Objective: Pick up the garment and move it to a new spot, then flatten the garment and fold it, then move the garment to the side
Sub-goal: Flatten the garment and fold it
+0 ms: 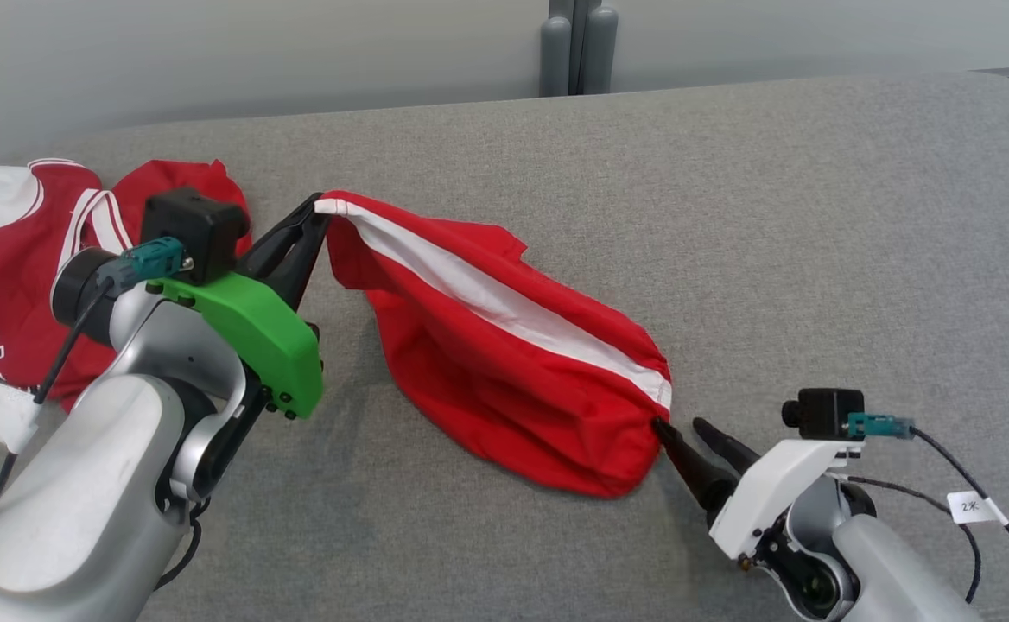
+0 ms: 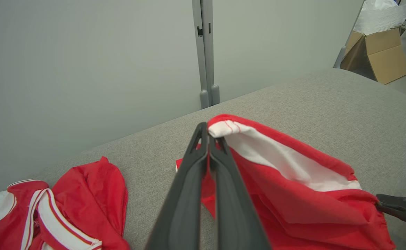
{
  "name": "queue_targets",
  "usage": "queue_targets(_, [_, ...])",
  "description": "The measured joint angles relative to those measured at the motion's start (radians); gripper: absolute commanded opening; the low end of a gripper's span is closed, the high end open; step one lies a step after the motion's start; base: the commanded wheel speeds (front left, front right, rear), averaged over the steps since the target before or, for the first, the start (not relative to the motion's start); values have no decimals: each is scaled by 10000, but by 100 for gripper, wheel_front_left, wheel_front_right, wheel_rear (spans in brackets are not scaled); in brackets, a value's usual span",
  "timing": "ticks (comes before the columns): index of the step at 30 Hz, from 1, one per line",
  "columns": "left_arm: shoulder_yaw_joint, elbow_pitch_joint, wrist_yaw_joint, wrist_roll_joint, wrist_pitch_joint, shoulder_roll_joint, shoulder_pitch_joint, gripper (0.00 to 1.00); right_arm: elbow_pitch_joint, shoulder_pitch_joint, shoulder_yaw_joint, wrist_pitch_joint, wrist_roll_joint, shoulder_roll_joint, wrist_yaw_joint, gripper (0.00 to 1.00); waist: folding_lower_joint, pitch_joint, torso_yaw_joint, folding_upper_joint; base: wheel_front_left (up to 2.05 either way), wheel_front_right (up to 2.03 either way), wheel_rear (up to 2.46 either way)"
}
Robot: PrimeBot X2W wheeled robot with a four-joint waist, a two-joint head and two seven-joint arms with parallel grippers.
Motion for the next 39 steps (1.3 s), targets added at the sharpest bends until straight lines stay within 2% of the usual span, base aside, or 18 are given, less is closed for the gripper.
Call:
queue_targets(9, [176, -303, 4, -159, 90, 19, 127, 0, -219, -541, -13, 1160, 1106, -575, -2, 100, 0, 135, 28, 0, 0, 0, 0])
queue_targets(25, [280, -683, 92, -161, 232, 171, 216, 0, -282, -1011, 81, 1969, 1979, -767, -2, 100, 0, 451, 157, 0, 0, 0, 0])
queue_targets(26, [291, -700, 92, -161, 251, 188, 217, 0, -274, -1033, 88, 1969, 2021, -771, -2, 96, 0, 466, 162, 0, 0, 0, 0])
queue_targets(28, [311, -731, 92, -159, 265, 213, 220, 0, -274, -1082, 113, 1969, 2073, -777, -2, 79, 0, 493, 172, 0, 0, 0, 0])
queue_targets(29, [311, -731, 92, -159, 265, 213, 220, 0, -274, -1082, 113, 1969, 2073, -777, -2, 68, 0, 493, 172, 0, 0, 0, 0])
queue_targets(30, [316, -757, 92, -159, 265, 217, 221, 0, -272, -1086, 134, 1971, 2113, -779, -2, 49, 0, 505, 175, 0, 0, 0, 0])
queue_targets(31, [318, -782, 92, -159, 265, 219, 221, 0, -270, -1086, 153, 1987, 2136, -779, -2, 42, 0, 515, 178, 0, 0, 0, 0])
queue_targets(35, [353, -894, 98, -159, 278, 219, 229, 0, -247, -1086, 230, 2042, 2242, -802, -2, 28, 0, 563, 184, 0, 0, 0, 0])
queue_targets(37, [391, -911, 100, -159, 278, 219, 236, 0, -247, -1086, 274, 2048, 2299, -844, -2, 2, 0, 585, 186, 0, 0, 0, 0])
queue_targets(39, [441, -913, 100, -159, 313, 222, 251, 0, -288, -1089, 293, 2054, 2408, -857, -2, 0, 0, 602, 185, 0, 0, 0, 0])
